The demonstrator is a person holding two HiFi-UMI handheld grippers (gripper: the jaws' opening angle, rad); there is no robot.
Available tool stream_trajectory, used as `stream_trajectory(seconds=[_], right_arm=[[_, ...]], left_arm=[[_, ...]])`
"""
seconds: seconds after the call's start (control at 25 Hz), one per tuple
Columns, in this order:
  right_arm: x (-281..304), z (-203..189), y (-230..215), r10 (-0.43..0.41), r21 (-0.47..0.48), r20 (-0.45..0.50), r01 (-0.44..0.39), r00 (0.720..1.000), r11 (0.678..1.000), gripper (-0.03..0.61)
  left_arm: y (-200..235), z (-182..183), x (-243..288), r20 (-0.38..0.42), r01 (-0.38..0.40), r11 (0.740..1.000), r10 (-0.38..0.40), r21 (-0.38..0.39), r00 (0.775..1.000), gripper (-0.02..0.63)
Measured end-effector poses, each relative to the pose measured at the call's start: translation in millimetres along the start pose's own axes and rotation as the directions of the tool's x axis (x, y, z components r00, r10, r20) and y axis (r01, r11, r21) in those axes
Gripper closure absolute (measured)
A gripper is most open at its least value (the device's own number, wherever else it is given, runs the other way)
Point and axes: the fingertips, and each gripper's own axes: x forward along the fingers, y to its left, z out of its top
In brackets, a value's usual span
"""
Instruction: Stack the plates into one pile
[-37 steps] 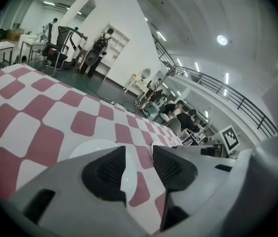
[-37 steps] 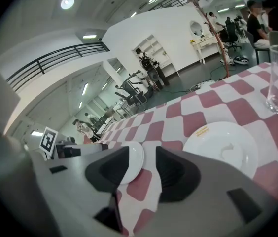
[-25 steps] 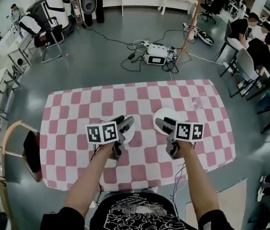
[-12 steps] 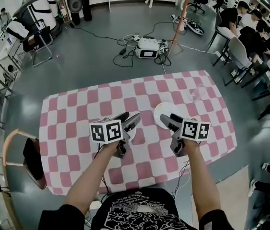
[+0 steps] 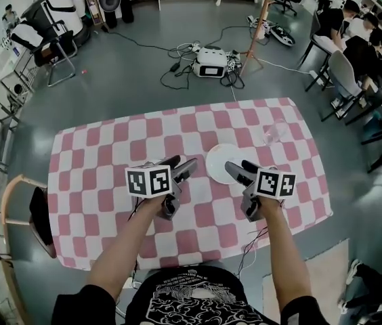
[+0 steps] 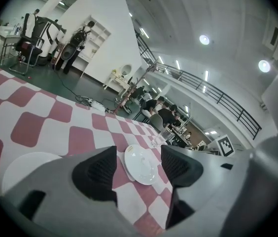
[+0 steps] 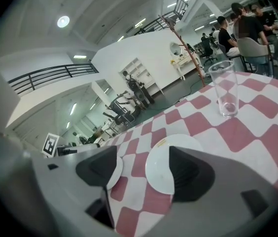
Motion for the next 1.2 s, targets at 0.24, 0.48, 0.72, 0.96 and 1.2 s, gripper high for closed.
stream_trajectory(seconds=[0.24,0.48,0.72,0.96,1.2], right_arm=[[-9.4,4.4,-30.2,0.021,-0.005,-0.05,-0.021,0.999,1.0,0.227],[-15.6,4.6,-52.6,0.054,-0.002,-0.103,-0.054,0.993,0.999,0.21],[-11.9,2.8,-76.5,0.091,0.04,-0.154,-0.086,0.984,0.996,0.201],[0.6,0.8,-90.9,0.155,0.121,-0.2,-0.132,0.967,0.984,0.202],[11.2,-6.0,-100.1,0.219,0.207,-0.258,-0.168,0.941,0.964,0.219]], left_arm=[[-8.3,-12.1,30.2,-0.039,-0.028,1.0,0.028,-0.001,0.999,0.321],[-8.0,-21.9,54.9,-0.089,-0.057,0.998,0.056,-0.005,0.994,0.321],[3.9,-33.5,72.8,-0.156,-0.097,0.994,0.089,-0.044,0.984,0.316],[9.0,-45.6,85.7,-0.228,-0.098,0.986,0.065,-0.134,0.972,0.314],[18.9,-51.6,94.6,-0.245,-0.102,0.955,0.032,-0.28,0.969,0.314]])
